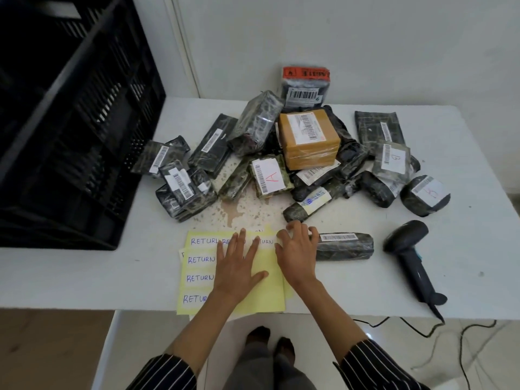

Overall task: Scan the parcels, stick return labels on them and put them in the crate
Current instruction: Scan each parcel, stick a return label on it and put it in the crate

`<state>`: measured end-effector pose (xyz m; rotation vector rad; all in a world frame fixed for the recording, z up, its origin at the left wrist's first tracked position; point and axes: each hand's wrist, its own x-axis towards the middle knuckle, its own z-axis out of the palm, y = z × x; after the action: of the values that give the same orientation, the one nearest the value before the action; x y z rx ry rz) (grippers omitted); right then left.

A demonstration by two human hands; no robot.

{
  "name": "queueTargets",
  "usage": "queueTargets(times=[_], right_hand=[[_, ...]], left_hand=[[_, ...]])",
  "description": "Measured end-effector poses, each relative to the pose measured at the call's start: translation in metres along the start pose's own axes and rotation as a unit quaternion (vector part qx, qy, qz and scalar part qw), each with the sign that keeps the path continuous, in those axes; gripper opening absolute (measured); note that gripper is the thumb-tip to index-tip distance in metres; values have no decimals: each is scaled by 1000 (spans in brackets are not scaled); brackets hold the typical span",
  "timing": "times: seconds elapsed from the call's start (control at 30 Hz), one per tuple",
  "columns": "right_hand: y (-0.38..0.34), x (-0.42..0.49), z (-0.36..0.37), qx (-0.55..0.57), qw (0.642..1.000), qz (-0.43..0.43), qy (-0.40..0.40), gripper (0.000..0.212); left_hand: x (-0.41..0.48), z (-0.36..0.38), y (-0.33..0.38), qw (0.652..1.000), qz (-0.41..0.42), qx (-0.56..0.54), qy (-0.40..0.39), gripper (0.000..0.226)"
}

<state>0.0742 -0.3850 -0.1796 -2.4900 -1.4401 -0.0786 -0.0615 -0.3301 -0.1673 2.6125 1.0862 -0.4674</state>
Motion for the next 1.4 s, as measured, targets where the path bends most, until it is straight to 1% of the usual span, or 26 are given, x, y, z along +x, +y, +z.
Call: queueTargets(times=[0.07, 0.2, 0.37, 0.5, 0.63, 0.77, 0.93, 1.1, 1.2, 1.3, 1.37, 1.4], right_hand=[[-1, 1, 1, 7, 1000, 8, 2, 25], [-8, 3, 4, 4, 999, 38, -1, 24], [-16, 6, 7, -40, 997, 64, -14, 28], [-23, 9, 7, -79, 995, 58, -24, 27], [-32, 10, 8, -89, 995, 39, -10, 22], [-34, 5, 16, -73, 997, 36, -9, 29], [-35, -1, 20, -23, 999, 6, 30, 22], [-36, 2, 21, 2, 999, 11, 38, 22], [-34, 3, 21, 21, 998, -28, 49, 25], [-29, 0, 16, 58, 991, -100, 62, 25], [-26, -2, 11, 64, 984, -155, 54, 25], [-26, -3, 9, 67, 983, -167, 44, 25]], left_hand=[[1, -2, 0, 1000, -2, 14, -5, 82], [1, -2, -1, 1000, -8, 9, -5, 82], [-5, -4, 0, 1000, -17, 11, -11, 84], [-8, -2, -1, 999, -26, 12, -15, 84], [-12, 0, -1, 999, -41, 17, -19, 84], [-17, 2, -1, 998, -66, 14, -13, 84], [-21, 2, -1, 997, -79, 18, -1, 84], [-19, 0, -5, 997, -69, 19, 13, 87], [-18, 3, -8, 997, -71, 6, 32, 91], [-17, 5, -9, 997, -74, -14, 36, 93], [-18, 4, -9, 996, -75, -22, 36, 93], [-17, 4, -9, 996, -75, -23, 40, 93]])
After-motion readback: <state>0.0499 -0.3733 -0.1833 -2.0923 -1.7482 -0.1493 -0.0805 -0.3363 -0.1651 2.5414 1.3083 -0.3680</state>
